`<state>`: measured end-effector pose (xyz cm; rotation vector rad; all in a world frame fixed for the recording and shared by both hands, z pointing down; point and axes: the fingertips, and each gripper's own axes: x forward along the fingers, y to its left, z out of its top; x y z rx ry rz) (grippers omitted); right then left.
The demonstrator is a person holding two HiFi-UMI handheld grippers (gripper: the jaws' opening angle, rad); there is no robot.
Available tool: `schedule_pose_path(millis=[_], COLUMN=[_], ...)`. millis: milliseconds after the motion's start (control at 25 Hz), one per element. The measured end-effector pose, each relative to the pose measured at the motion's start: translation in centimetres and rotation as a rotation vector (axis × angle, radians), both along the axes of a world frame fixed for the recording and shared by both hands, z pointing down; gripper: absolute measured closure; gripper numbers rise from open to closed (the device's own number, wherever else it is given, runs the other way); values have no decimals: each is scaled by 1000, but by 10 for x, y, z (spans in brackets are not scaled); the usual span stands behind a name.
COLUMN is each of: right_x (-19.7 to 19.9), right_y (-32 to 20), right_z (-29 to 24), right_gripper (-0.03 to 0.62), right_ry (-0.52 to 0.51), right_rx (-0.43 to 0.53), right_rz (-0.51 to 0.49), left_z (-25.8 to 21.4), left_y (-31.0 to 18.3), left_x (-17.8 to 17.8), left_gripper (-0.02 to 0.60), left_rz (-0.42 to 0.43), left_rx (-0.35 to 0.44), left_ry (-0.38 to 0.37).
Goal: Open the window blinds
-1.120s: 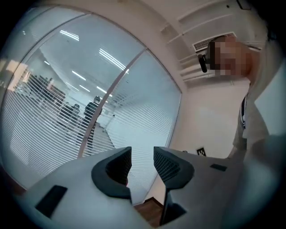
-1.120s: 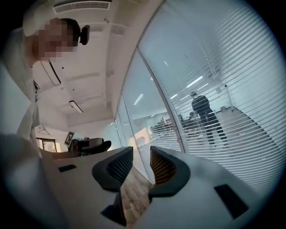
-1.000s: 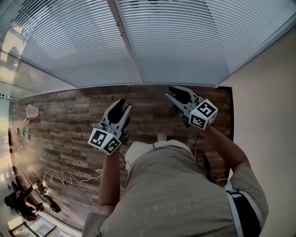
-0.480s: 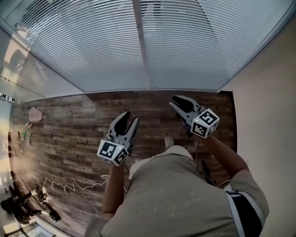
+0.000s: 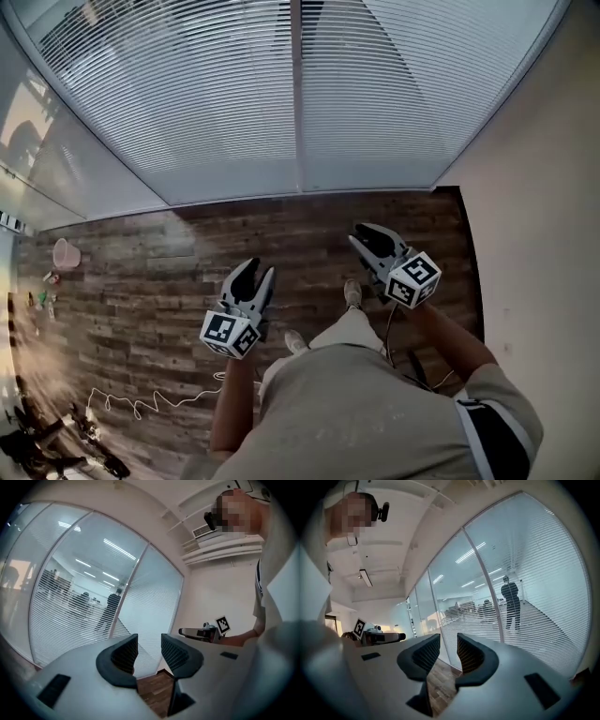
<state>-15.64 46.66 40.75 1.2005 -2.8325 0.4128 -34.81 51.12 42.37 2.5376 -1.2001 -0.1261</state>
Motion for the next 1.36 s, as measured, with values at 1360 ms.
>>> schedule_pose_path(millis=[1360], right_x=[57], right_y=[-5], right_z=[-30], right_gripper=[540], right_ry=[-8], right_rx=[85], right_rz=[-60], left_z=[-48], left_y=[-55], left_x=[123], left_gripper=[433], left_rz=[124], left_rx=[-194], left_ry=[663])
